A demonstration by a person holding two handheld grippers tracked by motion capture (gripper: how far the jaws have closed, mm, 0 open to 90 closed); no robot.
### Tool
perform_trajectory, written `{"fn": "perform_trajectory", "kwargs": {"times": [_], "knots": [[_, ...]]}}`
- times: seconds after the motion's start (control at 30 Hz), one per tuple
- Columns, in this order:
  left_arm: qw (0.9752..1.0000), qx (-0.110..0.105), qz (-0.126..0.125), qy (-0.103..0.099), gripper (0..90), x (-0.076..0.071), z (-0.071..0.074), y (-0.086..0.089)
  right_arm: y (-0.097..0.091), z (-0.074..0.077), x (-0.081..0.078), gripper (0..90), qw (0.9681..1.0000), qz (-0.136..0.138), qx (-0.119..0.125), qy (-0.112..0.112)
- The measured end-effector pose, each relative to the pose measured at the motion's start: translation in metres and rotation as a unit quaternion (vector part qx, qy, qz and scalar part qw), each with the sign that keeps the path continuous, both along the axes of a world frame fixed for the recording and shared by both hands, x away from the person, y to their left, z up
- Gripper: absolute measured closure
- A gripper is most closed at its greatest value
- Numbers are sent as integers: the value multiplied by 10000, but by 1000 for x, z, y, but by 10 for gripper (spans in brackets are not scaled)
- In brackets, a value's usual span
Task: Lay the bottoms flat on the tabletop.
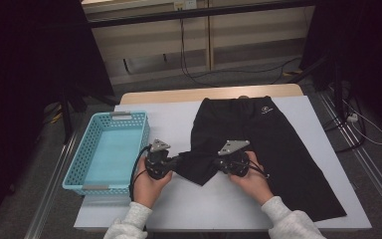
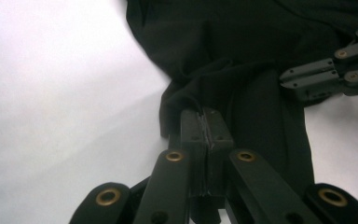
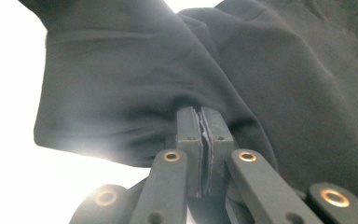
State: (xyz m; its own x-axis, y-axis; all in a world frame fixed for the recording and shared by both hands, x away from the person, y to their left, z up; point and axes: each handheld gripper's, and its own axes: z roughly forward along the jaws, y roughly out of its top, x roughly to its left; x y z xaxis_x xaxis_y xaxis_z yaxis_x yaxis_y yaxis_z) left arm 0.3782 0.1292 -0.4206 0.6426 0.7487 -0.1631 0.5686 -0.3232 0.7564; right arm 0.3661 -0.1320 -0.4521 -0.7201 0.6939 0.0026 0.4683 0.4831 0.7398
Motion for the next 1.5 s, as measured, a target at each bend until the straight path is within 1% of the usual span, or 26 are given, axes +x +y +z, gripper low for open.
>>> {"fn": "perform_trajectory", "kwargs": {"times": [0.1,0.2,0.23,0.33,0.4,0.47,0.53,0.6,0.63,0.67,0.7,0.73,0.77,0.8,0.83,0.9,0.93,0.97,1.03,1.1,1.17,1.23,1.3,1.4,1.43,1.5], "knots": [[10000,-38,-16,-41,889,0,4,1,-9,12,-5,879,9999,9,113,-12],[9998,-211,-38,-18,889,0,9,0,-19,20,-12,878,9995,82,297,59],[9997,-233,-46,-26,889,0,10,-2,-22,22,-14,878,9995,96,288,68],[9996,-271,-88,-18,889,1,10,-6,-31,28,-20,879,9985,137,498,152],[9997,-218,-118,2,889,3,8,-8,-35,30,-21,879,9985,77,530,122],[9998,-180,-103,25,890,7,3,-11,-37,26,-18,879,9984,-21,558,127],[9999,-55,-82,73,889,12,-4,-13,-35,19,-10,877,9988,-170,455,66],[9997,48,-51,224,890,16,-12,-15,-31,9,0,868,9977,-340,564,140],[9997,122,-33,190,890,17,-13,-15,-29,4,5,867,9974,-388,581,171],[9996,188,-25,208,890,18,-14,-14,-27,0,7,856,9976,-368,540,224],[9996,206,22,217,890,19,-15,-14,-23,-5,10,836,9984,-334,400,242],[9994,274,57,215,889,20,-16,-13,-20,-8,11,807,9985,-358,386,122],[9994,264,93,202,889,21,-17,-12,-17,-8,12,795,9986,-397,355,43],[9993,251,118,239,889,21,-18,-11,-13,-7,13,767,9989,-409,201,-63],[9993,259,148,218,889,20,-18,-11,-10,-7,13,702,9985,-471,-10,-264],[9991,304,97,286,889,20,-18,-9,-10,-7,14,695,9971,-613,-147,-421],[9992,268,149,261,888,19,-19,-9,-12,-6,14,675,9968,-704,-81,-381],[9992,281,152,259,887,18,-19,-9,-17,-5,15,665,9962,-814,87,-292],[9991,264,145,297,886,17,-19,-8,-23,0,14,649,9954,-882,261,-266],[9990,280,148,318,884,17,-20,-6,-29,6,10,639,9949,-886,347,-321],[9991,262,171,301,877,17,-19,-5,-33,12,4,638,9956,-799,342,-337],[9993,172,198,267,830,16,-18,-3,-37,14,-3,638,9963,-727,292,-354],[9998,122,151,60,661,15,-13,-4,-42,16,-10,636,9968,-688,289,-295],[9998,47,6,-186,510,12,-6,-8,-46,18,-16,642,9973,-617,300,-261],[9997,53,-95,-233,466,10,-3,-10,-47,18,-18,650,9973,-623,285,-271],[9993,-9,-269,-266,424,7,1,-13,-48,18,-21,658,9977,-571,269,-244]]}}
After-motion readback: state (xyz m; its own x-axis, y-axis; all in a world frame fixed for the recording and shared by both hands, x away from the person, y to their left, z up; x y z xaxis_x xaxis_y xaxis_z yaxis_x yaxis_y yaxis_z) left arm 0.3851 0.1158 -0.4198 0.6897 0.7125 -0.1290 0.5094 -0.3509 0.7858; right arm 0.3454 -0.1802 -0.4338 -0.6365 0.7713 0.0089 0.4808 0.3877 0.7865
